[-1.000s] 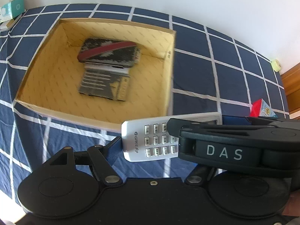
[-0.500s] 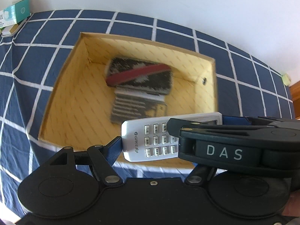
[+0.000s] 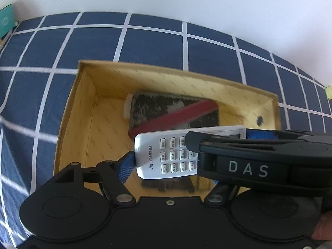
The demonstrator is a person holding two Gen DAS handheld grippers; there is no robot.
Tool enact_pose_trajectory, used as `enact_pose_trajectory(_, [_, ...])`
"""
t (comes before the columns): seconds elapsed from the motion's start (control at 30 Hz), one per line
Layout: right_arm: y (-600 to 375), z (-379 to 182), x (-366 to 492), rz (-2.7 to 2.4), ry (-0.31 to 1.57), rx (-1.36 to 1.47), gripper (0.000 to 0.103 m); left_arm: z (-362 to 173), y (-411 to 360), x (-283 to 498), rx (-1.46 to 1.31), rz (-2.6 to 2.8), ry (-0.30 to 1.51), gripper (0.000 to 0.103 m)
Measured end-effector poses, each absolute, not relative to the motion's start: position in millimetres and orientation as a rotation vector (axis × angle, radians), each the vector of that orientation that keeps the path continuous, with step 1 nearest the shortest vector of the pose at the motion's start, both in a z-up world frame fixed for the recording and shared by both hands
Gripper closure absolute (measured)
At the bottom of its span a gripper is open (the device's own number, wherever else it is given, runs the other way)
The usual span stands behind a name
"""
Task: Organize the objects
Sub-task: 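Lower the white remote onto the case and open the right tool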
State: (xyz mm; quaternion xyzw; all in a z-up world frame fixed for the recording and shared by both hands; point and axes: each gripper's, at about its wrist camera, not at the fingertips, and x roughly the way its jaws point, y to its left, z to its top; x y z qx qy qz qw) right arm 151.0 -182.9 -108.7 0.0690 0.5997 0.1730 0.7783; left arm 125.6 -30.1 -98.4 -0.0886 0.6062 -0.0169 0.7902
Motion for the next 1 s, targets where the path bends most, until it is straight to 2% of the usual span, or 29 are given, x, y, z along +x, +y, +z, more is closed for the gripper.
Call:
enact_pose_trajectory(0.37, [-178.7, -146.0, 198.3, 0.308, 1.325, 0.215, 0.023, -126.0, -26.7, 172.3, -0.133, -0.075, 1.333, 0.032])
enact_pose_trajectory(1.0, [-179.2, -157.5, 222.5, 0.245, 1.323, 0.241, 0.024, -138.7, -24.5, 200.0, -0.134, -0.087, 1.339, 0.032])
